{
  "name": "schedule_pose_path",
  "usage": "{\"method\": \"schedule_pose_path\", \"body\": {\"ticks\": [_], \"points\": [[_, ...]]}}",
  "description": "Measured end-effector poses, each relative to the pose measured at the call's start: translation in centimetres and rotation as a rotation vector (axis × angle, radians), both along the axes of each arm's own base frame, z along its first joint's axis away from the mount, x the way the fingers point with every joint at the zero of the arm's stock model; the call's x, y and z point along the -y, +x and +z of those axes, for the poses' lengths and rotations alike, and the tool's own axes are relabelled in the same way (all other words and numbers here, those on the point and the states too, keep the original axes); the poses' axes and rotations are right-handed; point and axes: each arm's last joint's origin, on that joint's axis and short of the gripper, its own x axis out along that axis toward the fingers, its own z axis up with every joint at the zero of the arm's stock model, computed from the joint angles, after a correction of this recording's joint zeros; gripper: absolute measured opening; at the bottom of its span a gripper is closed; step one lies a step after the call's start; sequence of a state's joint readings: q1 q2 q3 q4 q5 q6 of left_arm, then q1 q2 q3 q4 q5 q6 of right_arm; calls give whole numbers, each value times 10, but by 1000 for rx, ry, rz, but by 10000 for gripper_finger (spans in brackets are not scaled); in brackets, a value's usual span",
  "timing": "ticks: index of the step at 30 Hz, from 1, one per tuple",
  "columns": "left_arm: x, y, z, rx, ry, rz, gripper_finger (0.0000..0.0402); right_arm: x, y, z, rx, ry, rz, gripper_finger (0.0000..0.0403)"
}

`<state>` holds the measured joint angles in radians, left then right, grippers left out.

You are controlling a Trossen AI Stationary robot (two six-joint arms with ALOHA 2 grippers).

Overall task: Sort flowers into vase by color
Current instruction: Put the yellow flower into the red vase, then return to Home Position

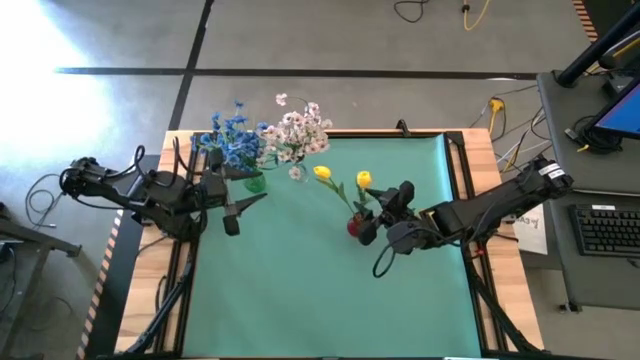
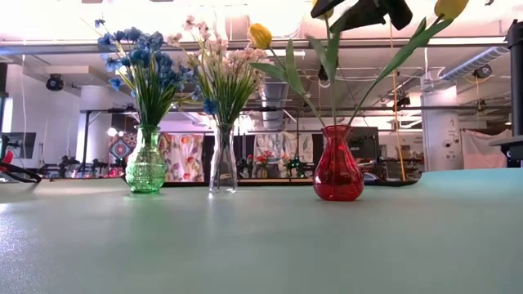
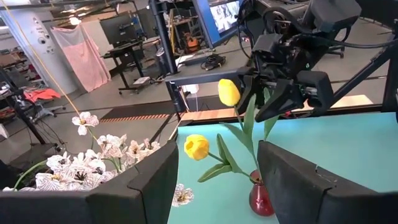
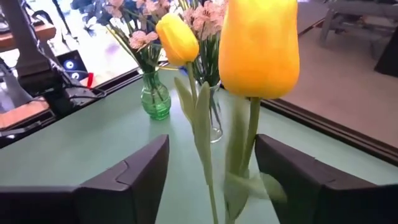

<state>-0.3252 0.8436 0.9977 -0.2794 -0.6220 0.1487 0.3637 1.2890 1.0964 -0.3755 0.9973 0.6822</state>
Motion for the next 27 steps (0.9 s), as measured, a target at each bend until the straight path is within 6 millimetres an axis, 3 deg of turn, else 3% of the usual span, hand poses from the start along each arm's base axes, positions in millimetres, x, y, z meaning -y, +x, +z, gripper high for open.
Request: {"method": "schedule_pose_path", "body": {"ticks": [11,27], "points": [[0,0,-3,-22,-11,2,205,-2,-3,27,-38,30,48,286],[1,2,-5,-27,-46,6,205,-28,-17,63,-29,34,163,290]]}}
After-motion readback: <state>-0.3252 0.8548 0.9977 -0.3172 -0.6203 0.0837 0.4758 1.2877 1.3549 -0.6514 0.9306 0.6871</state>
